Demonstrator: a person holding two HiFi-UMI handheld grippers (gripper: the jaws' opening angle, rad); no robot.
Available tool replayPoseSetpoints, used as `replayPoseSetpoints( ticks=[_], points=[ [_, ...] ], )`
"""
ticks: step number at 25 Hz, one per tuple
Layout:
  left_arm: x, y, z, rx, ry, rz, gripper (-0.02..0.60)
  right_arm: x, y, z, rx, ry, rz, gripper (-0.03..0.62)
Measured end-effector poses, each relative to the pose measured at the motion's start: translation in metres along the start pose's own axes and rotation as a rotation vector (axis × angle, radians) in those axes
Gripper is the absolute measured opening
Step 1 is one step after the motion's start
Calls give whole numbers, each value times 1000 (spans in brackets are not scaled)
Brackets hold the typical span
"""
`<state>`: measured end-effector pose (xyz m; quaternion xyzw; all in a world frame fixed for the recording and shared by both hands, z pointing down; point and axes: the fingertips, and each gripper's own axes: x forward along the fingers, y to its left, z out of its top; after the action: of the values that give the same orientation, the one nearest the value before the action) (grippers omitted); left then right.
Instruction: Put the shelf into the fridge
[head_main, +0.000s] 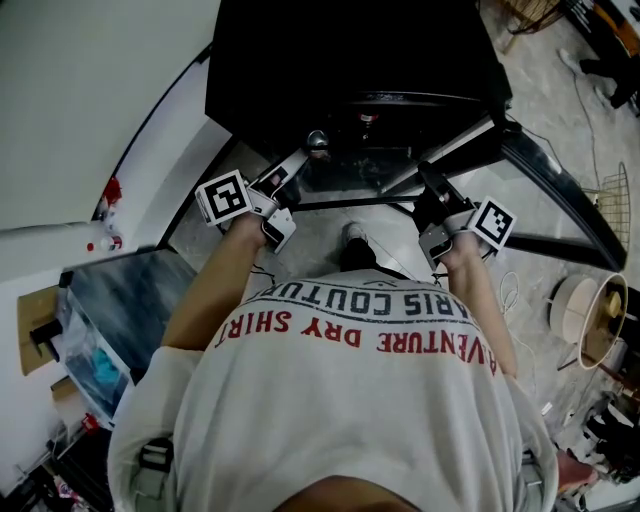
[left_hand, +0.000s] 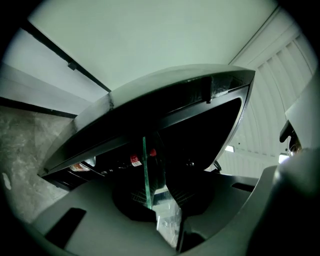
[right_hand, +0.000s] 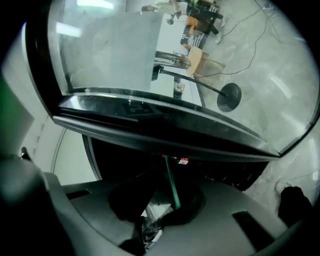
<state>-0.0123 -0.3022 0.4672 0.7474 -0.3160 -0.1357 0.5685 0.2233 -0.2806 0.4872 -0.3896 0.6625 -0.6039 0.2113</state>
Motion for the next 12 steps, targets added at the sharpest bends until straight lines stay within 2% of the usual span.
replayPoseSetpoints(
  ticks=[4, 8, 12],
  points=[
    [2, 2, 12, -6, -56, 16, 60, 4, 0, 5, 37, -50, 4, 40],
    [5, 2, 16, -36, -70, 17, 60, 10, 2, 11, 61, -87, 12, 40],
    [6, 3, 18, -75, -71, 10, 60, 13, 11, 8, 56, -87, 63, 43]
  ],
)
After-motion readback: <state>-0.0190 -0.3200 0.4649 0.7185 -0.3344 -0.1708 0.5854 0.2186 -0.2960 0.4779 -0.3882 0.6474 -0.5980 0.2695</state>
